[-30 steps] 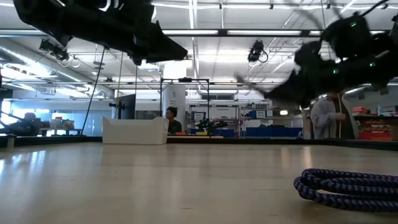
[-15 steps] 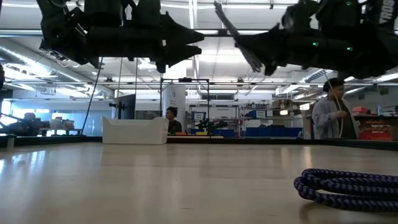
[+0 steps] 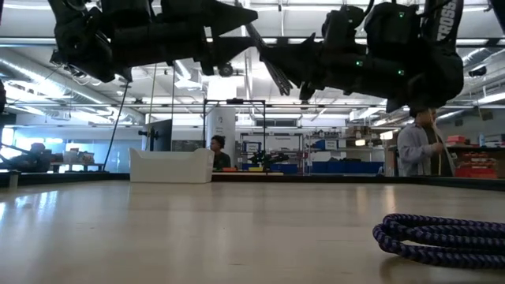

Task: Pick and place USB-C Cables
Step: Put the white USB cable into the white bin

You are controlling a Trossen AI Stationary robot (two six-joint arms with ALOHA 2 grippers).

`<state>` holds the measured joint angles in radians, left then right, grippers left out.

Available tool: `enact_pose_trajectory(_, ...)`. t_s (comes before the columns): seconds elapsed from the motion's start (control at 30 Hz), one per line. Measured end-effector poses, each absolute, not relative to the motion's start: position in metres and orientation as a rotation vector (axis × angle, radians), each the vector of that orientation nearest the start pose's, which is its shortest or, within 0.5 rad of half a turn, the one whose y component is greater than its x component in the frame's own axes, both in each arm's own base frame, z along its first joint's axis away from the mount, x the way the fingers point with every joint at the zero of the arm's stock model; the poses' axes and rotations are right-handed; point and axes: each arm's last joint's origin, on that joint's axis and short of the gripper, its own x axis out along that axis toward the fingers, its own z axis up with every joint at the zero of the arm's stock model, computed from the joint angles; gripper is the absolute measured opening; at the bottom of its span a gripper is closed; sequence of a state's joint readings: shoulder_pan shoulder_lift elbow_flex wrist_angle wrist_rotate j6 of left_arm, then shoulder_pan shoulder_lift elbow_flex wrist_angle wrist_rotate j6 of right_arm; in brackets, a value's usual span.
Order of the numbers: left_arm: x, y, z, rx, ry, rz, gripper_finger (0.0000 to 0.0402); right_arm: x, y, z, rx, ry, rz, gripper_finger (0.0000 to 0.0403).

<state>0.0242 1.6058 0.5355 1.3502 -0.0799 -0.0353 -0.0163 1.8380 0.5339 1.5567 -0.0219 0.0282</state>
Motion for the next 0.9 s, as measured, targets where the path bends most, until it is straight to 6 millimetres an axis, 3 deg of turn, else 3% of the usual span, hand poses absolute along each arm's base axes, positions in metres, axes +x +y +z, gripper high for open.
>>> enact_pose_trajectory(0.23,0.298,0.01,0.213,-0.028,-0.276,0.101,0.0259,0.307,-0.005,0.16,0.045,-0.248,0.011,0.0028)
enact_pose_trajectory(0.33,0.301,0.007,0.214,-0.002,-0.257,0.098,0.0198,0.307,-0.005,0.161,0.066,-0.254,0.012,0.0041)
enact_pose_trajectory(0.57,0.303,-0.007,0.21,0.079,-0.208,0.066,0.0032,0.298,-0.005,0.16,0.07,-0.227,0.041,0.0126)
enact_pose_trajectory(0.7,0.302,-0.019,0.21,0.126,-0.193,0.135,0.0028,0.273,-0.007,0.165,0.06,-0.223,0.018,0.0162)
enact_pose_trajectory(0.9,0.288,-0.038,0.23,0.294,-0.185,0.391,0.0038,0.222,-0.009,0.163,0.058,-0.207,-0.113,0.0181)
